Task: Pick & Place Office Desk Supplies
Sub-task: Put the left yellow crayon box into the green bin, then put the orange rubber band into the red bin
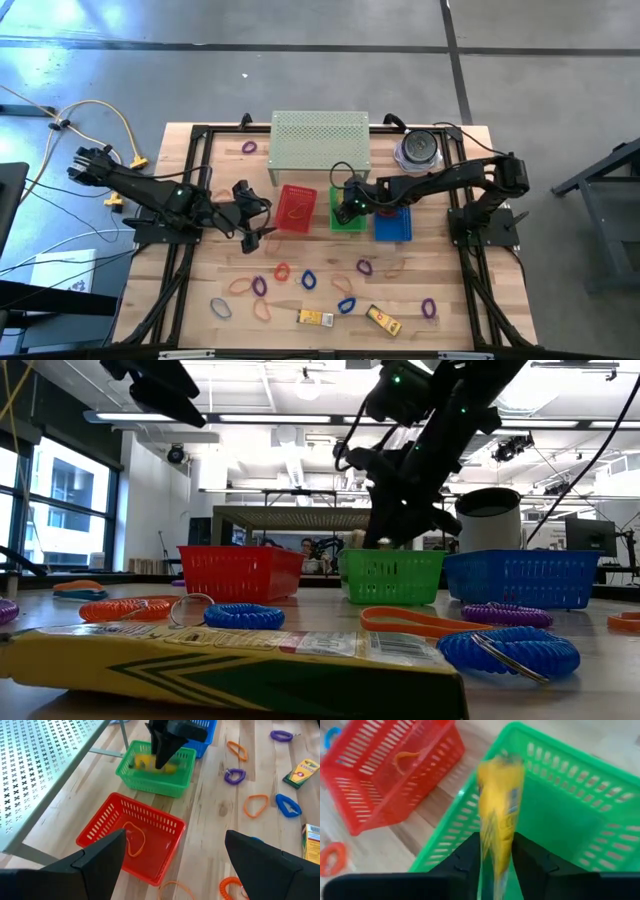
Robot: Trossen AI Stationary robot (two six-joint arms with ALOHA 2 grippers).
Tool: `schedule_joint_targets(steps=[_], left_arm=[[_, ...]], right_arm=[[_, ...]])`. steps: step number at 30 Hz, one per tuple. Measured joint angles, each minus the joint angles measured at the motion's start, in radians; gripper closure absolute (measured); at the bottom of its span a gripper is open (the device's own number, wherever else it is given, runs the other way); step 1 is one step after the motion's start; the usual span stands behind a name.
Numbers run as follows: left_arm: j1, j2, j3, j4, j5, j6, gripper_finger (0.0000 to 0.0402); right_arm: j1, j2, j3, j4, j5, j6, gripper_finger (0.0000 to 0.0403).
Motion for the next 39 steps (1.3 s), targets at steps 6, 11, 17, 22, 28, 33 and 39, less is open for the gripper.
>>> schedule_joint_targets(steps=[6,11,17,22,28,33,39], left_arm=[[0.0,0.0,0.0,-0.016,0.0,0.0,0.007],[0.0,0.0,0.0,-0.033,0.015,-0.001,0.007],[0.0,-0.001,0.0,-0.042,0.14,-0.004,0.007],[-0.001,-0.001,0.0,-0.047,0.22,-0.041,0.007],[-0.035,0.008,-0.001,-0.066,0.223,-0.096,0.007],[-0.084,0.02,-0.002,-0.066,0.222,-0.131,0.007],[-0.104,0.032,-0.002,-0.016,0.145,-0.132,0.007]], right_arm=[[0.001,0.0,0.0,0.002,-0.017,-0.007,0.0247],[0.002,-0.033,0.0,0.03,0.008,-0.055,0.0231],[0.033,-0.149,0.0,0.054,0.012,-0.219,0.0245],[0.095,-0.263,0.0,0.048,-0.037,-0.349,0.0255],[0.226,-0.379,0.0,-0.053,-0.213,-0.438,0.0259],[0.353,-0.415,0.0,-0.19,-0.35,-0.238,0.0259],[0.503,-0.395,0.0,-0.301,-0.234,-0.1,0.0259]])
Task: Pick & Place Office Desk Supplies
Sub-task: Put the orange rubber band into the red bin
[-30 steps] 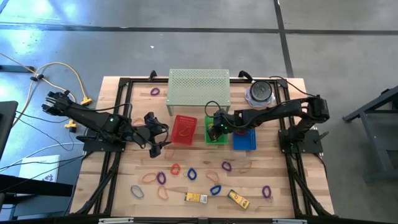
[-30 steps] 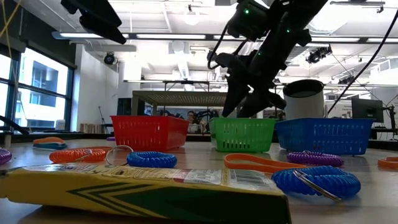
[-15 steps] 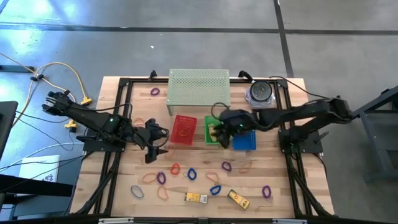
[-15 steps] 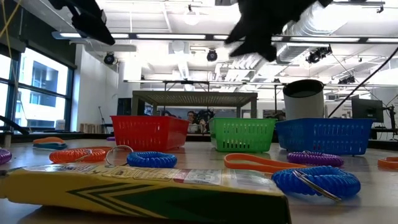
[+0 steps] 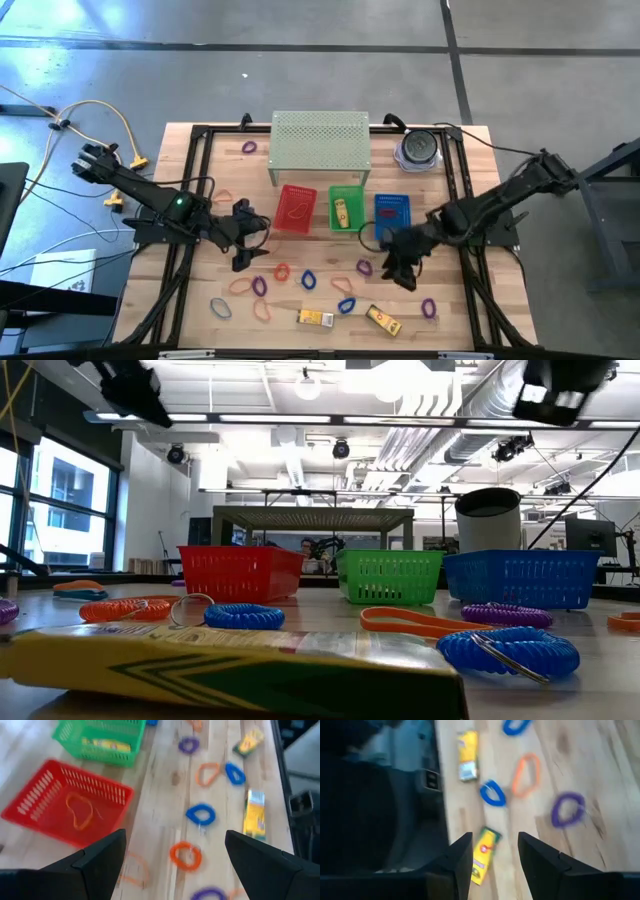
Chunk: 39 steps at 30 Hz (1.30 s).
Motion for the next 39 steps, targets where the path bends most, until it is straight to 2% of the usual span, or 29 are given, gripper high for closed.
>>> schedule_joint_targets(steps=[6,12,24,39], left_arm=[[0.0,0.004,0.0,0.068,-0.013,0.001,0.007],[-0.015,0.008,0.0,0.087,-0.01,-0.033,0.007],[-0.036,0.015,0.0,0.088,-0.01,-0.033,0.007],[-0.036,0.099,0.0,0.089,-0.01,-0.024,0.007]], right_arm=[[0.098,0.06,0.0,-0.117,0.137,0.034,0.0261],[0.157,0.158,0.0,-0.181,0.193,-0.017,0.0261],[0.176,0.383,0.0,-0.182,0.2,-0.09,0.0261],[0.161,0.457,-0.001,-0.15,0.214,-0.14,0.0261]])
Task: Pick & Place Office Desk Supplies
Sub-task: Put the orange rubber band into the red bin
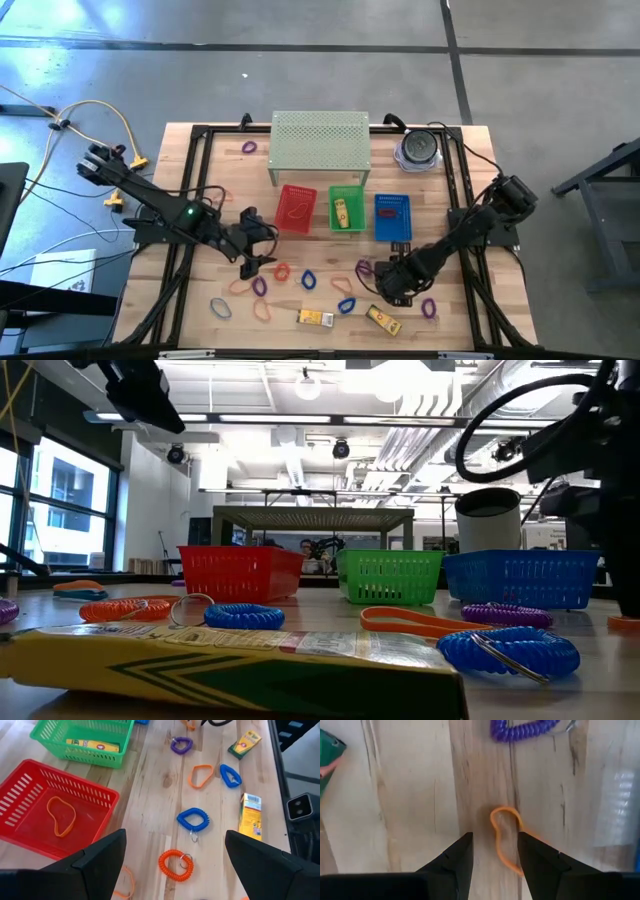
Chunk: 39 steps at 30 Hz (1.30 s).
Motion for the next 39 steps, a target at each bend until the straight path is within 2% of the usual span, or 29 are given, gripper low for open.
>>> schedule_joint_targets(steps=[14,17,23,25,39], left_arm=[[0.0,0.013,0.0,0.007,0.0,0.0,0.007],[0.0,0.014,0.0,-0.01,-0.001,0.01,0.0073],[0.0,0.045,0.0,-0.002,-0.014,0.078,0.008],[0.0,0.053,0.0,0.003,-0.014,0.106,0.008],[0.001,0.065,0.0,0.039,-0.039,0.227,0.0081]], right_arm=[[-0.041,0.063,0.005,0.01,-0.053,-0.052,0.027],[-0.04,0.064,0.004,0.006,-0.033,-0.058,0.0296],[-0.04,0.065,0.004,0.005,-0.028,-0.05,0.0378],[-0.04,0.065,0.004,0.005,-0.022,-0.032,0.0394],[-0.011,0.07,0.027,-0.04,0.013,0.061,0.0401]])
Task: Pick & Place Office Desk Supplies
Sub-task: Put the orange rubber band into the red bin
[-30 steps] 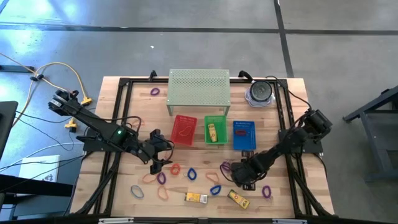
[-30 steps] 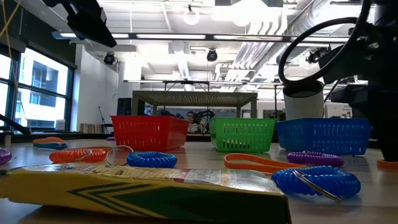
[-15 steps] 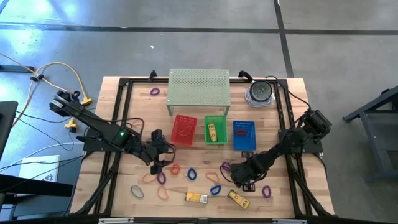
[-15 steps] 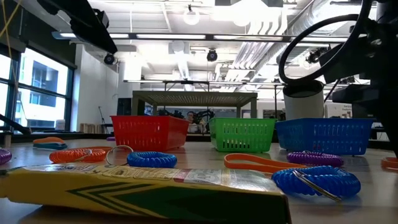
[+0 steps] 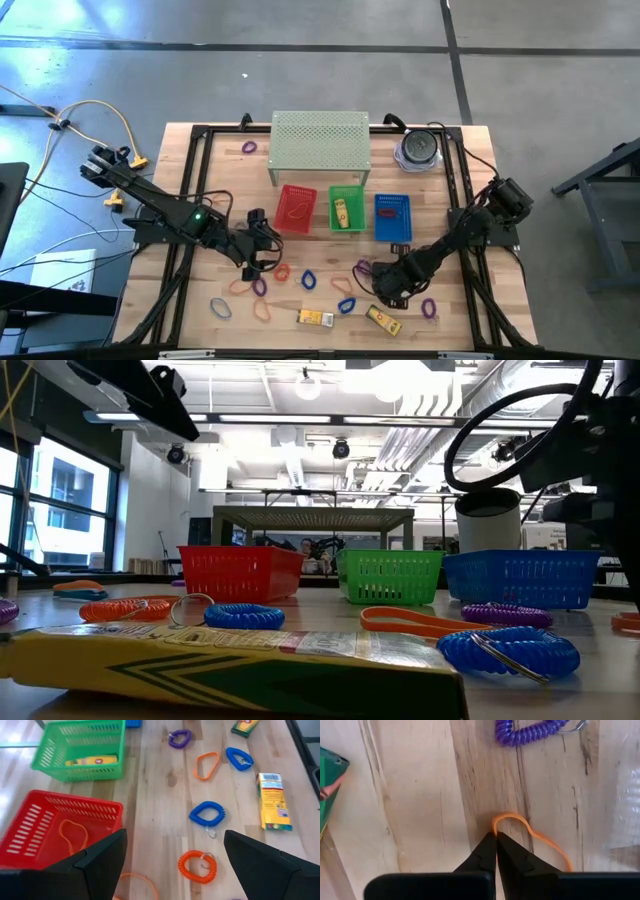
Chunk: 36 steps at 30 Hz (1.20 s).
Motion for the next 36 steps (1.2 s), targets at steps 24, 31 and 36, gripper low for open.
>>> schedule_joint_targets(steps=[24,31,36], left_arm=[[0.003,0.143,-0.004,0.319,-0.1,0.488,0.0081],[-0.009,0.154,-0.004,0.412,-0.096,0.549,0.0081],[-0.012,0.2,-0.004,0.483,-0.057,0.56,0.0081]], right_arm=[[-0.05,0.001,0.477,0.057,0.337,-0.439,0.0401],[-0.091,0.001,0.479,0.326,0.305,-0.636,0.0401],[-0.112,0.001,0.479,0.398,0.304,-0.694,0.0401]])
